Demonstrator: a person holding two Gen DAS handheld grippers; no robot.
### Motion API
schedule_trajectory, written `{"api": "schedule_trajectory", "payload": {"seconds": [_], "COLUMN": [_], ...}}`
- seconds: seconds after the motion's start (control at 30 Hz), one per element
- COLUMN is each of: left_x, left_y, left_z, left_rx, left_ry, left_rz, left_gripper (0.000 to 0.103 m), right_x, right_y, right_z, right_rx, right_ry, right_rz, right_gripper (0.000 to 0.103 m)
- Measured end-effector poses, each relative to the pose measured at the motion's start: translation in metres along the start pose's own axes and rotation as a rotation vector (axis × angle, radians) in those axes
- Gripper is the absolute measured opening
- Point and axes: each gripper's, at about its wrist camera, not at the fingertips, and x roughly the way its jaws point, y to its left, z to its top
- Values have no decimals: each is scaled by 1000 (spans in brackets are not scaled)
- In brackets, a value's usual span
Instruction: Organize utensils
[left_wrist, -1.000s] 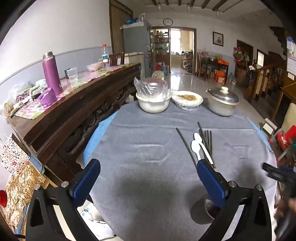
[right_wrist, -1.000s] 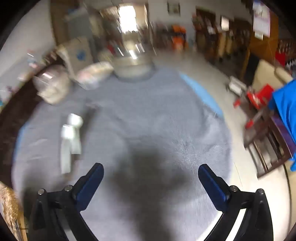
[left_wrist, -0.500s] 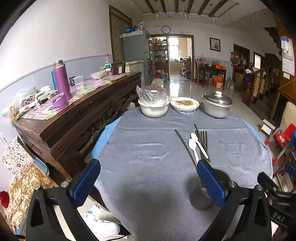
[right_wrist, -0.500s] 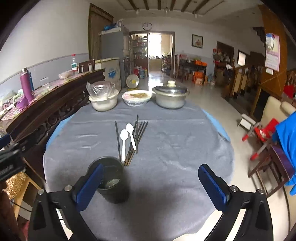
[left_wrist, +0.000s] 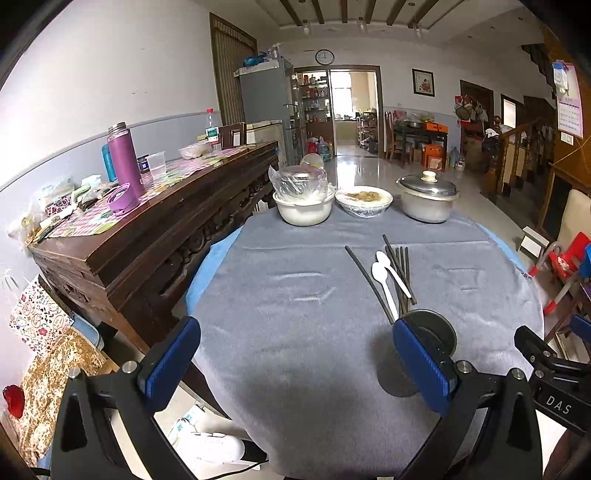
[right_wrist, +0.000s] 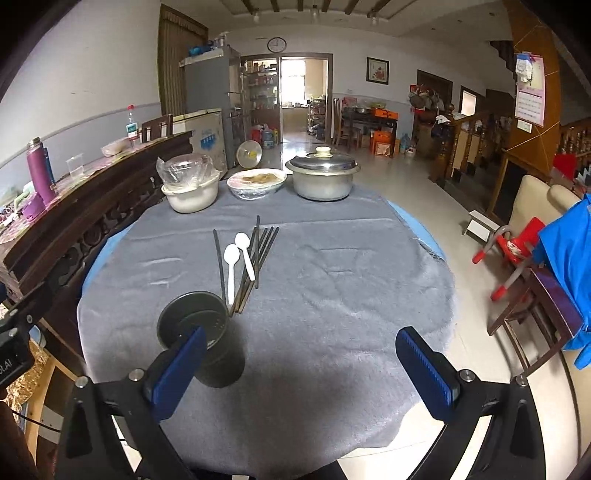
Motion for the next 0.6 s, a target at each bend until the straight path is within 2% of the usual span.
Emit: {"api": "schedule_trajectory", "payload": {"seconds": [0.6], "left_x": [6], "left_y": [-6], "left_z": [-3], "left_rx": [15], "left_ry": [34], "left_rz": [-8], "left_gripper": [103], "right_x": [-2], "right_y": [-4], "right_z": [-5], "right_rx": [-3], "right_ry": [-7], "right_rz": [-6], "right_gripper": [103]}}
